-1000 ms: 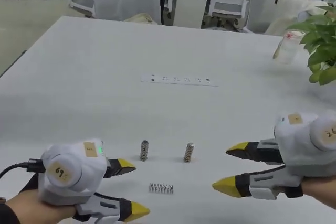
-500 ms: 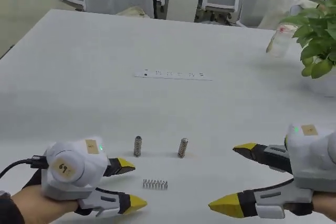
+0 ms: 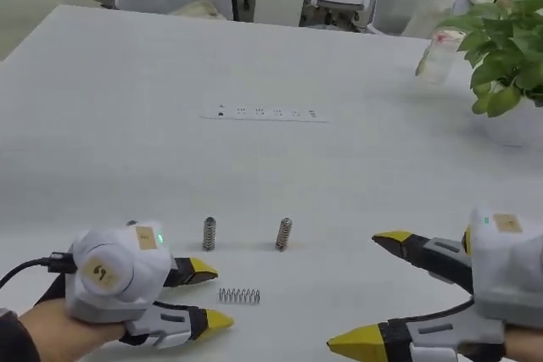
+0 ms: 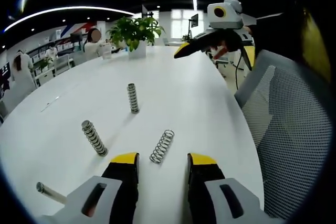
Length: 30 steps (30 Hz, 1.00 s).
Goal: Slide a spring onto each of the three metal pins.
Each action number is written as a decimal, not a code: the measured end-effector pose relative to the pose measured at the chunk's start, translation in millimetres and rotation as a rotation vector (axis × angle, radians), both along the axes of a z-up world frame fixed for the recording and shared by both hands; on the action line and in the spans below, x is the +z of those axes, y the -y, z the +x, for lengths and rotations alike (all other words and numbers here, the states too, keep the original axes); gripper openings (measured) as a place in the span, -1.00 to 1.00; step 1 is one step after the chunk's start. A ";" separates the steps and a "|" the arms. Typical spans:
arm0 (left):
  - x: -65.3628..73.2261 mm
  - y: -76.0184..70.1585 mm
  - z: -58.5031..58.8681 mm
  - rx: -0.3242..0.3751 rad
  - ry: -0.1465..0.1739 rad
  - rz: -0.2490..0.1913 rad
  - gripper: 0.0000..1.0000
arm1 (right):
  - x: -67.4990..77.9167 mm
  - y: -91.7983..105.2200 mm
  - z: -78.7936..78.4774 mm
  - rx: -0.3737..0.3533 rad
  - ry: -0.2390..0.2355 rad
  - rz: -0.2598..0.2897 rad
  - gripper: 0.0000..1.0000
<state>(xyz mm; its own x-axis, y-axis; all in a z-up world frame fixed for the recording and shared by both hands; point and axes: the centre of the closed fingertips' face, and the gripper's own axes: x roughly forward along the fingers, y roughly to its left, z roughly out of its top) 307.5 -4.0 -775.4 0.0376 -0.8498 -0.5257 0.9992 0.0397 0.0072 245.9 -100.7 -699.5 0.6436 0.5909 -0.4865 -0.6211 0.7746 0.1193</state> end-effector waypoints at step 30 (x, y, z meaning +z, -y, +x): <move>-11.5 7.7 -1.4 -0.040 -0.011 0.008 -0.84 | -11.6 2.8 -0.3 -0.021 -0.046 0.003 0.99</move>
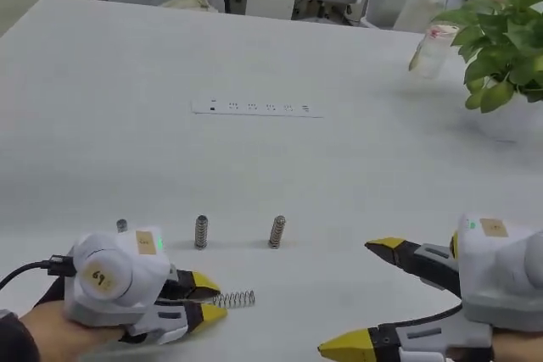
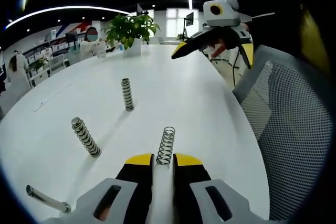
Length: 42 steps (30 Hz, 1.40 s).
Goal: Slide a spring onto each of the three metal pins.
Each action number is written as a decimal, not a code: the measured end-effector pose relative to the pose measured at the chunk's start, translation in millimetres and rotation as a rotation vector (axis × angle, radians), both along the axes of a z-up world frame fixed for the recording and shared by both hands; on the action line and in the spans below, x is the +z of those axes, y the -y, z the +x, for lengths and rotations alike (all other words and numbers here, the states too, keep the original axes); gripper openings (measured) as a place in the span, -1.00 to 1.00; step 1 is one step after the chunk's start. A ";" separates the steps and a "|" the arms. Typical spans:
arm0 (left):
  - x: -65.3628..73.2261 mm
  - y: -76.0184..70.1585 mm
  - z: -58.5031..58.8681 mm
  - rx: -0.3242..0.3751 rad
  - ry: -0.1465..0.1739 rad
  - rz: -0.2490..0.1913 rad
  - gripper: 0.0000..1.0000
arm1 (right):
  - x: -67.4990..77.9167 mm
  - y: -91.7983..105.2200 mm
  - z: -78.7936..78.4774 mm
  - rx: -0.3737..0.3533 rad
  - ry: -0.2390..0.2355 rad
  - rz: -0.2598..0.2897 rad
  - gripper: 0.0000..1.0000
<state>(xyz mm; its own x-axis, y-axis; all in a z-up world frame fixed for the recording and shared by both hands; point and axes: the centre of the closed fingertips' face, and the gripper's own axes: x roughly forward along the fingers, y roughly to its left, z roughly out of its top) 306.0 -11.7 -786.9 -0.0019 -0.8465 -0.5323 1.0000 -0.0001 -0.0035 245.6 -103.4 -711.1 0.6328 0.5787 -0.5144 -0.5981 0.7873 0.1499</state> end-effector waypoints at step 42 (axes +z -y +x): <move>50.1 -3.7 -23.5 -0.057 0.087 -0.082 -0.94 | 18.4 -28.6 9.8 0.123 0.043 0.002 0.80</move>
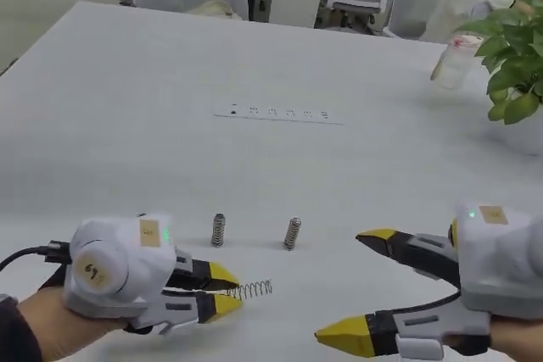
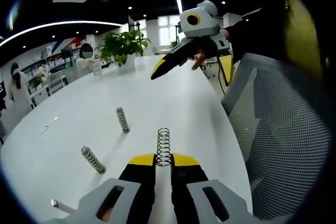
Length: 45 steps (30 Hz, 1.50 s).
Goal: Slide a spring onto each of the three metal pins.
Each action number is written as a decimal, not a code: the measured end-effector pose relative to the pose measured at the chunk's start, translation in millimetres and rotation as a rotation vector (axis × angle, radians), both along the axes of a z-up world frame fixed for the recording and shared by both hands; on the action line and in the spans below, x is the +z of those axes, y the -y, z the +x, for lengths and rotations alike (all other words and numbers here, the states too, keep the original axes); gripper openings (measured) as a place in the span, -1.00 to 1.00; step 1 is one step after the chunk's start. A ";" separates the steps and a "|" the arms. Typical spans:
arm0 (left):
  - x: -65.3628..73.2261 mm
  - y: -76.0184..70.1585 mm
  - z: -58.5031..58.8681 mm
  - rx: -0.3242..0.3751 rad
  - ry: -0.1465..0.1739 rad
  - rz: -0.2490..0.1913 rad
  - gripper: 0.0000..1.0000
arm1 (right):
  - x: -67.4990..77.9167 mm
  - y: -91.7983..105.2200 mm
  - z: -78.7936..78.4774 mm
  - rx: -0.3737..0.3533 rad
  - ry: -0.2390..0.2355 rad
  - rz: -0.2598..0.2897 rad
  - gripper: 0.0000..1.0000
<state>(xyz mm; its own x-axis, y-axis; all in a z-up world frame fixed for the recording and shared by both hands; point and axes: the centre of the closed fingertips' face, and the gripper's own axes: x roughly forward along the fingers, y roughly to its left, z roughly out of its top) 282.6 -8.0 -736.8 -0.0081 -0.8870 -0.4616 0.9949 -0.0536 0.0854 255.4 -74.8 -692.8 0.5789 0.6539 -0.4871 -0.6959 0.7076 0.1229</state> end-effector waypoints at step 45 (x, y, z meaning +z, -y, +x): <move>58.6 -2.8 -19.9 0.002 0.053 -0.128 -0.95 | 10.0 -66.7 5.0 0.232 -0.059 0.080 -0.44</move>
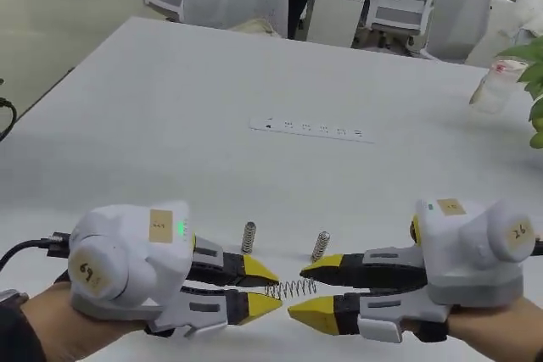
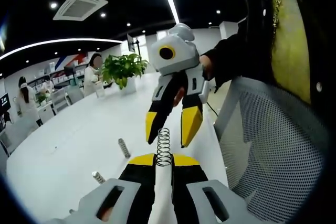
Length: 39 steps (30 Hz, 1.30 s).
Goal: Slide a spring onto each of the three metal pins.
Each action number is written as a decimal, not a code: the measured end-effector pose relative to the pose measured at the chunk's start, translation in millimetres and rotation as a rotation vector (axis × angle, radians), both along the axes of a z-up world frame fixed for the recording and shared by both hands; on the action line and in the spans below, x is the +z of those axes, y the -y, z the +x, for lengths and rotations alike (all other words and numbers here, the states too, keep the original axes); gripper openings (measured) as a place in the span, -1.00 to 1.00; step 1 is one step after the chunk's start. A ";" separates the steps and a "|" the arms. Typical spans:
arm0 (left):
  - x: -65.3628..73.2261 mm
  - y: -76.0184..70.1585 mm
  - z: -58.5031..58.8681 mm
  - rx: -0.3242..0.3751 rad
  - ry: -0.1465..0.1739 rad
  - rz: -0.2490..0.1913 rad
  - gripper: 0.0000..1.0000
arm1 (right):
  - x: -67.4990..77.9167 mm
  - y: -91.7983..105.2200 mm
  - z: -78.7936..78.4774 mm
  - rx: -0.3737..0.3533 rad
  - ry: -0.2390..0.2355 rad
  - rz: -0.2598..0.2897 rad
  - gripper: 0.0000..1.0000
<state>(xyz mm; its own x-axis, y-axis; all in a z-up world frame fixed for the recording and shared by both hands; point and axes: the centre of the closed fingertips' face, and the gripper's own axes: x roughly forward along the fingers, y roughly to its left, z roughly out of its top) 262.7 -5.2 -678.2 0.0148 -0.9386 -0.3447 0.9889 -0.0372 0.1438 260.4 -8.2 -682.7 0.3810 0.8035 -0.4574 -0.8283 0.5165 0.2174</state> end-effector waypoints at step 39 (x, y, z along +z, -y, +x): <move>-5.4 -0.7 4.5 0.015 0.017 0.016 -0.95 | 12.0 -9.2 4.5 0.051 -0.036 -0.105 -0.83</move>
